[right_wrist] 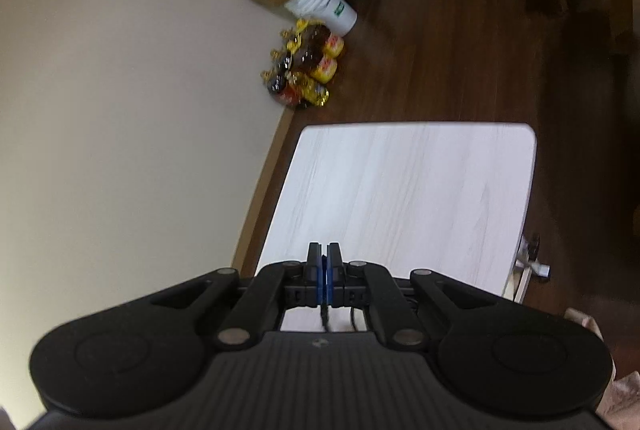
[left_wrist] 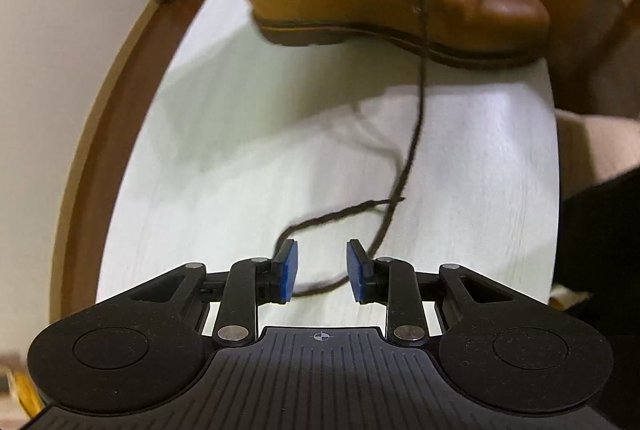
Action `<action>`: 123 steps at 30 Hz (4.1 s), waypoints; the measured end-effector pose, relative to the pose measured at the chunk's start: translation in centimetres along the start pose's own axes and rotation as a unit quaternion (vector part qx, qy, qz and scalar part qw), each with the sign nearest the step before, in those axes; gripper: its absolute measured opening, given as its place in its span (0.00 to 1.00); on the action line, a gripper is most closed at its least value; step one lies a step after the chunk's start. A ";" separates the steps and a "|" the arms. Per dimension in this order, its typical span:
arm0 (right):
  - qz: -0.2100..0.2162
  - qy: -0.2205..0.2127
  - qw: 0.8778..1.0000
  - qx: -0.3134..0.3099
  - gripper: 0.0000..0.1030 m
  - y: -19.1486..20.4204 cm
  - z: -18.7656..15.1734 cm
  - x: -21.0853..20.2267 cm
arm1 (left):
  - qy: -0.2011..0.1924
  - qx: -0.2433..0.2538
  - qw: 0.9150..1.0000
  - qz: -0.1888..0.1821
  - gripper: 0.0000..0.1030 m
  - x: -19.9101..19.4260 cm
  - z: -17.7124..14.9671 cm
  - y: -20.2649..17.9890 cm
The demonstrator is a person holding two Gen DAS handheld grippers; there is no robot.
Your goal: Lace up shoes with both hands
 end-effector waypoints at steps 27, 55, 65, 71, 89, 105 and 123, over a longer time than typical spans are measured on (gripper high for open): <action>-0.009 0.034 0.999 0.017 0.04 0.6 -3.6 0.1 | -0.055 0.292 0.950 -0.096 0.02 1.9 1.3 -2.9; 0.039 -0.131 0.988 -0.068 0.04 2.3 -12.5 -18.2 | -0.229 -0.204 0.925 0.225 0.02 -25.8 -11.2 8.4; 0.002 0.028 0.998 -0.056 0.17 -0.4 -20.8 -7.5 | -0.212 -0.183 0.948 0.152 0.02 -23.0 -9.9 2.9; -0.054 0.062 0.991 -0.106 0.19 -4.8 -23.8 -3.2 | -0.172 -0.161 0.963 0.128 0.02 -20.2 -6.2 1.0; -0.105 0.089 0.845 -0.516 0.23 -4.4 -28.5 4.8 | -0.114 -0.118 0.979 0.117 0.02 -15.4 0.5 -0.3; -0.167 -0.022 0.880 -0.444 0.02 -2.5 -24.2 -4.1 | -0.174 -0.120 0.960 0.184 0.02 -20.0 -1.8 1.6; -0.115 -0.277 0.899 -0.319 0.02 8.7 -20.5 -30.0 | -0.335 -0.126 0.827 0.434 0.02 -42.2 -11.4 5.1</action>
Point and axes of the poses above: each gripper's, at about its wrist camera, not at the fingertips, and x roughly the way its jaws point, y to its left, z to its top, the point moved 3 cm from there along x, roughly the way its jaws point, and after that the axes turned 3 degrees about -x, right-handed, at the moved point
